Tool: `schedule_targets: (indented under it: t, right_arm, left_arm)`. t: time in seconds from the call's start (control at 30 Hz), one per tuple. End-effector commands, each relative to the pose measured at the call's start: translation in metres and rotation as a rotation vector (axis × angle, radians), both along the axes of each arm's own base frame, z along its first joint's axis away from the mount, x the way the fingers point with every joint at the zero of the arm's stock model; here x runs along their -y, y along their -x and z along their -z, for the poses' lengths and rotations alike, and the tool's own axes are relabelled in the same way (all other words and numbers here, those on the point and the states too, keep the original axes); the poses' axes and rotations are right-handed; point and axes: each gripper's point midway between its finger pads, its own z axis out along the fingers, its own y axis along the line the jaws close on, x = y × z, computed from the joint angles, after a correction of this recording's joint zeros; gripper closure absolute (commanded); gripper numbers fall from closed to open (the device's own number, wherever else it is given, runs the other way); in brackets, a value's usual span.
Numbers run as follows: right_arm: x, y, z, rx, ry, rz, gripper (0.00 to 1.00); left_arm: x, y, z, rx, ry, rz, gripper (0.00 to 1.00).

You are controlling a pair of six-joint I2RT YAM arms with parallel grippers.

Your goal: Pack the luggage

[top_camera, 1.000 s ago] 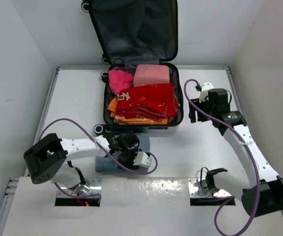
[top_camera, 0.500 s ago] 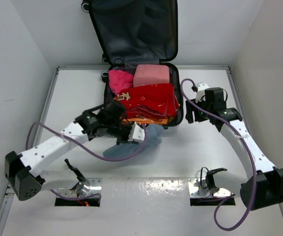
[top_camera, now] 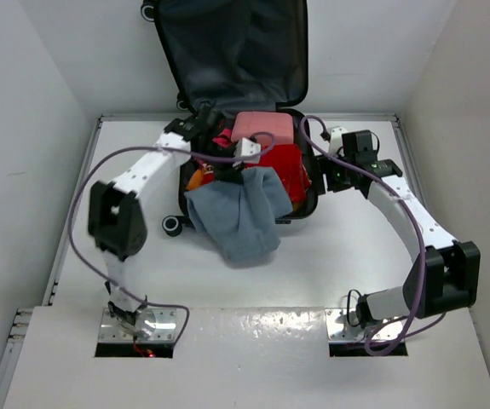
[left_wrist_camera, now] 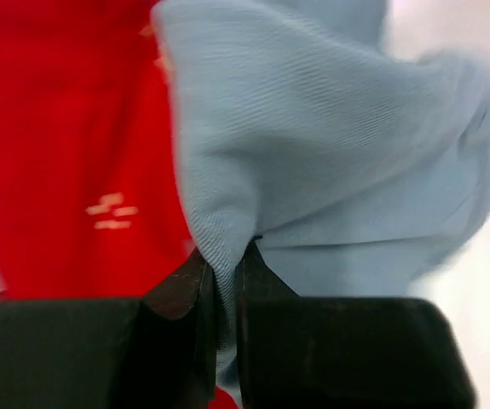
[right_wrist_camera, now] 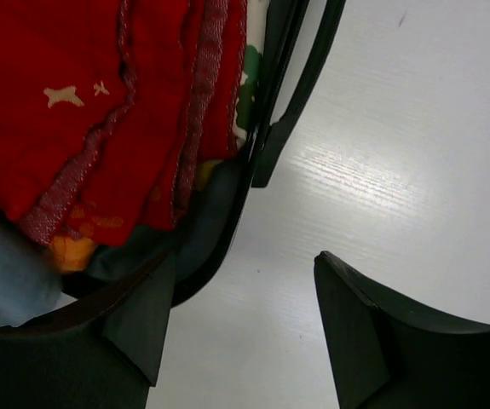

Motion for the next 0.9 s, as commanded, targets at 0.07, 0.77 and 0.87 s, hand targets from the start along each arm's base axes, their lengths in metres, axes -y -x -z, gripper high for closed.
schedule_targets:
  t: [0.07, 0.77, 0.87]
  right_arm:
    - [-0.003, -0.028, -0.027, 0.084, -0.025, 0.020, 0.34]
    - [0.010, -0.045, -0.027, 0.099, -0.001, 0.072, 0.34]
    - [0.009, -0.046, -0.027, 0.094, -0.005, 0.069, 0.34]
  left_arm:
    - [0.005, -0.113, -0.015, 0.205, -0.063, -0.106, 1.00]
    - [0.019, -0.270, -0.004, 0.798, -0.199, -0.237, 1.00]
    - [0.013, -0.287, 0.001, 0.833, -0.190, -0.345, 1.00]
